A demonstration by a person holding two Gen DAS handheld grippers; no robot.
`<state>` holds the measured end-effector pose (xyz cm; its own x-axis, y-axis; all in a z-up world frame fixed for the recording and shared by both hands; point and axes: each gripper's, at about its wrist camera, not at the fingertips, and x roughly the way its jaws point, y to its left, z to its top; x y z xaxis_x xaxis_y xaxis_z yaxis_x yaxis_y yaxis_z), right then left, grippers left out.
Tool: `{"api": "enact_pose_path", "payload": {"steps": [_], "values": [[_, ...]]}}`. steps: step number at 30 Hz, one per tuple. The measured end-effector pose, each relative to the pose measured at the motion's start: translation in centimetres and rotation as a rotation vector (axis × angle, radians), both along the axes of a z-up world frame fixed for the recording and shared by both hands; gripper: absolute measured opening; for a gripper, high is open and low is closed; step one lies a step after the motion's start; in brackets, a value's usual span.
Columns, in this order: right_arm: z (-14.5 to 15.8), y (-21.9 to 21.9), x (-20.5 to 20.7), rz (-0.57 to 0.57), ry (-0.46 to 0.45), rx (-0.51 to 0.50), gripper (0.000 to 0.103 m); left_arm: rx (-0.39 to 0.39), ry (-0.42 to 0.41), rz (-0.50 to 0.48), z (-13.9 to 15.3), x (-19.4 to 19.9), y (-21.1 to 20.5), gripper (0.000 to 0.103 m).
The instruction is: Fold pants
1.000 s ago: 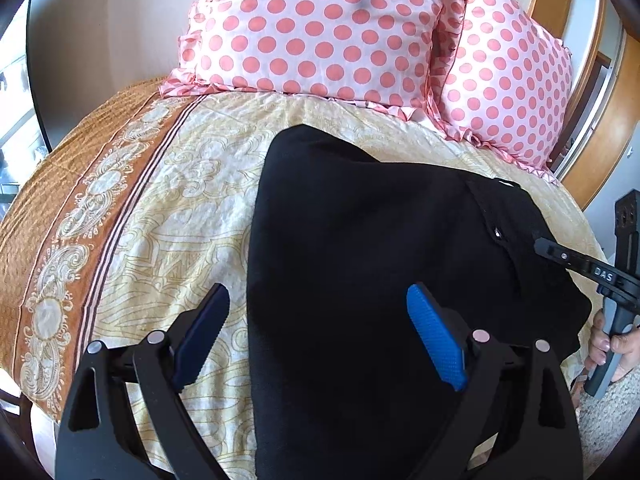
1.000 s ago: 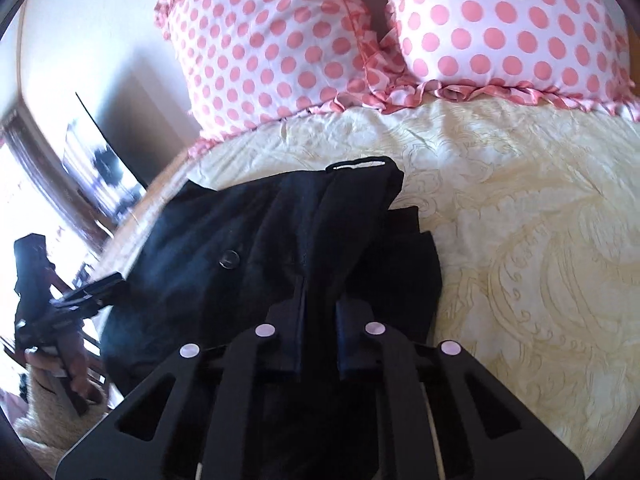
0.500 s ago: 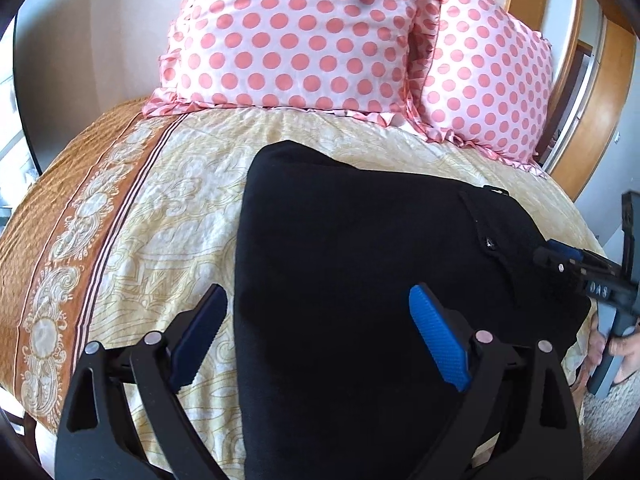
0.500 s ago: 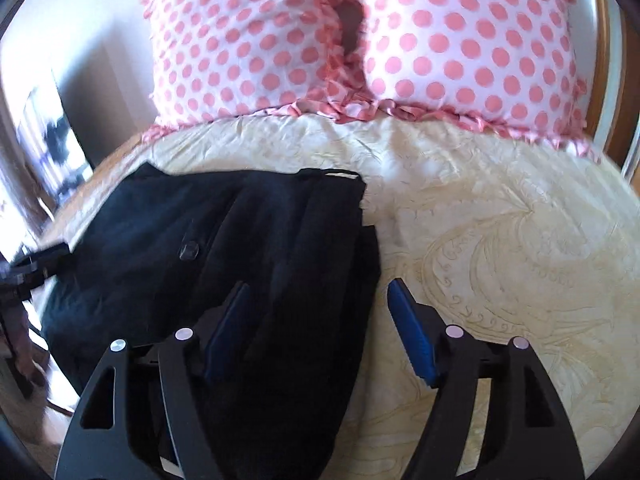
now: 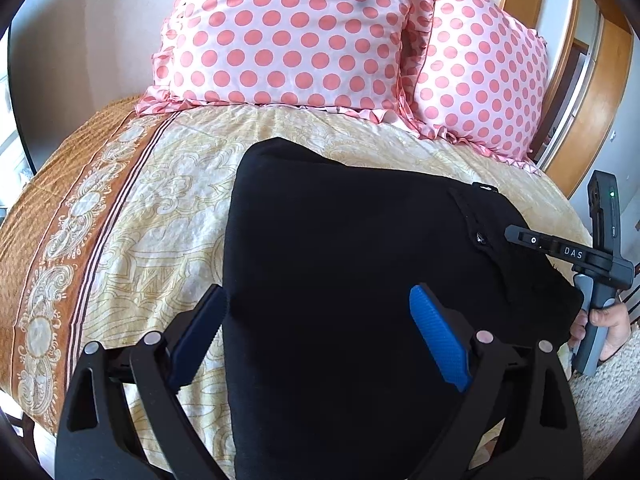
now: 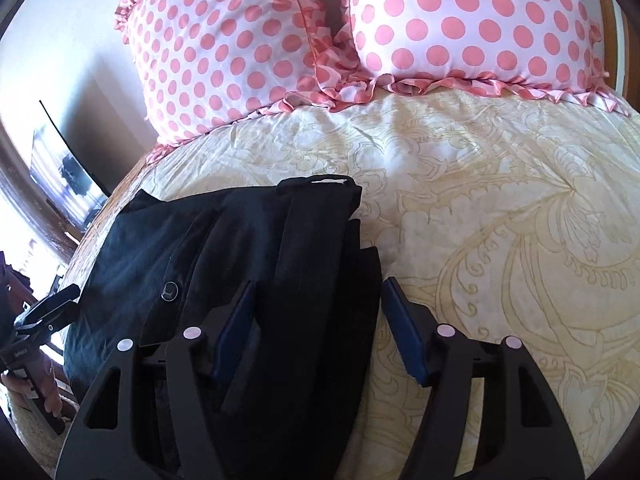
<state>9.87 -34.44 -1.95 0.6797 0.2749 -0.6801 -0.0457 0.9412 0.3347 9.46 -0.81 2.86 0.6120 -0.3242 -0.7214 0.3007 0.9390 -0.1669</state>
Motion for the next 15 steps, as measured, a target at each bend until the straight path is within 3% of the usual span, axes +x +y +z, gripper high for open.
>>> {"api": "enact_pose_path", "payload": {"steps": [1, 2, 5, 7, 9, 11, 15], "values": [[0.1, 0.2, -0.2, 0.013, -0.009, -0.007, 0.052, 0.0, 0.001, 0.002, 0.0, 0.0, 0.1, 0.093], [0.2, 0.5, -0.4, 0.034, -0.022, -0.01, 0.039, -0.004, 0.004, 0.006, -0.1, 0.0, 0.2, 0.093], [0.6, 1.7, -1.0, 0.055, -0.049, -0.067, 0.036, -0.007, 0.007, 0.015, -0.1, 0.1, 0.4, 0.093], [0.5, 1.6, -0.6, 0.043, -0.032, -0.069, 0.04, -0.005, 0.01, 0.014, -0.2, 0.2, 0.4, 0.093], [0.3, 1.0, -0.3, 0.031, -0.013, -0.039, 0.057, -0.003, 0.007, 0.014, -0.2, 0.1, 0.5, 0.093], [-0.1, 0.5, 0.1, 0.014, 0.006, -0.026, 0.058, -0.001, 0.005, 0.015, -0.2, 0.2, 0.6, 0.093], [0.2, 0.8, -0.6, 0.054, -0.031, 0.002, 0.025, -0.014, 0.012, 0.016, -0.2, 0.9, 1.0, 0.092]]}}
